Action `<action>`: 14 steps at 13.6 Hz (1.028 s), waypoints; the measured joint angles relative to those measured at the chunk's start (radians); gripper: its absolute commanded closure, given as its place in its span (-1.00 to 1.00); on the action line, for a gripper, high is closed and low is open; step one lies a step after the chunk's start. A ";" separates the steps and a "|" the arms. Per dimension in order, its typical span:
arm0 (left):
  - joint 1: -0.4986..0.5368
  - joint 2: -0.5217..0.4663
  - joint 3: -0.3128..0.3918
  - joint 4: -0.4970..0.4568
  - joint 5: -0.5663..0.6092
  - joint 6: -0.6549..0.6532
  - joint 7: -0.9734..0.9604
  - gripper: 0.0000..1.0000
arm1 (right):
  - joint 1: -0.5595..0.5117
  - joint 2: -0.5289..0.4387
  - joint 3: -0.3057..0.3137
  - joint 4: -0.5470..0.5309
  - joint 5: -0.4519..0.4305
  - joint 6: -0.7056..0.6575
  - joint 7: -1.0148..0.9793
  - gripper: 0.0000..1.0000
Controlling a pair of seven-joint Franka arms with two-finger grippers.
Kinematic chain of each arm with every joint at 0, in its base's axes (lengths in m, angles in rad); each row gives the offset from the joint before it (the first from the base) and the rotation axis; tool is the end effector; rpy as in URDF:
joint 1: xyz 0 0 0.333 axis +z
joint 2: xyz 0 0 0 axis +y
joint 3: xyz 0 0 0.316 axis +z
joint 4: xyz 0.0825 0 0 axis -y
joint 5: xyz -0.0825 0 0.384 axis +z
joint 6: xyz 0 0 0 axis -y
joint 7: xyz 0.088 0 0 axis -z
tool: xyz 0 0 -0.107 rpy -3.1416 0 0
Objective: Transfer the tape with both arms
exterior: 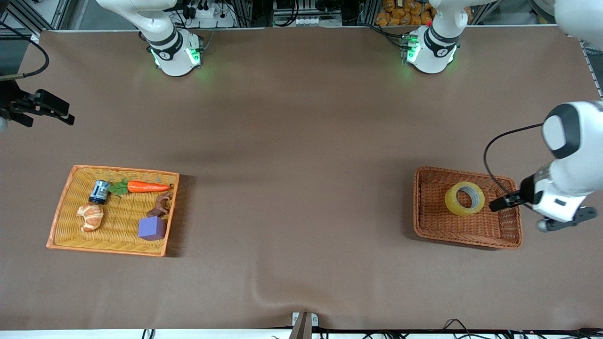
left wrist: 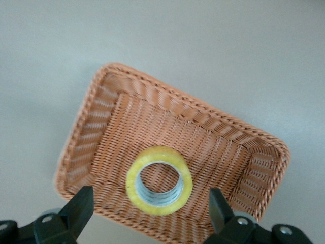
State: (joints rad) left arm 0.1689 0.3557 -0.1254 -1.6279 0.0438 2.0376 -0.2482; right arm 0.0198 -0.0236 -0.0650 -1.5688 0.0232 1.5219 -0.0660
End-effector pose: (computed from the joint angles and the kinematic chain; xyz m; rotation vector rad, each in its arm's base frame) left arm 0.6645 0.0404 0.4215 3.0998 0.4402 0.0881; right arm 0.5418 -0.0224 0.6341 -3.1153 -0.0338 0.0342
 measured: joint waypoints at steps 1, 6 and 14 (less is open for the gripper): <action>0.007 -0.011 0.000 0.031 0.000 -0.034 0.032 -1.00 | 0.000 -0.001 -0.001 0.003 0.000 0.000 0.001 -1.00; 0.028 -0.071 0.000 0.143 0.000 -0.167 0.128 -1.00 | 0.000 -0.004 -0.004 0.004 0.000 -0.009 0.006 -1.00; 0.029 -0.286 -0.020 0.152 0.000 -0.415 0.151 -1.00 | 0.008 -0.008 -0.005 0.010 -0.001 -0.010 0.016 -1.00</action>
State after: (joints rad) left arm 0.1984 0.0693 -0.1451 -1.4761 0.0440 1.6226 -0.0973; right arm 0.0278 -0.0314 -0.0698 -1.5591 0.0217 1.5122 -0.0502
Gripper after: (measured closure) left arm 0.000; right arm 0.000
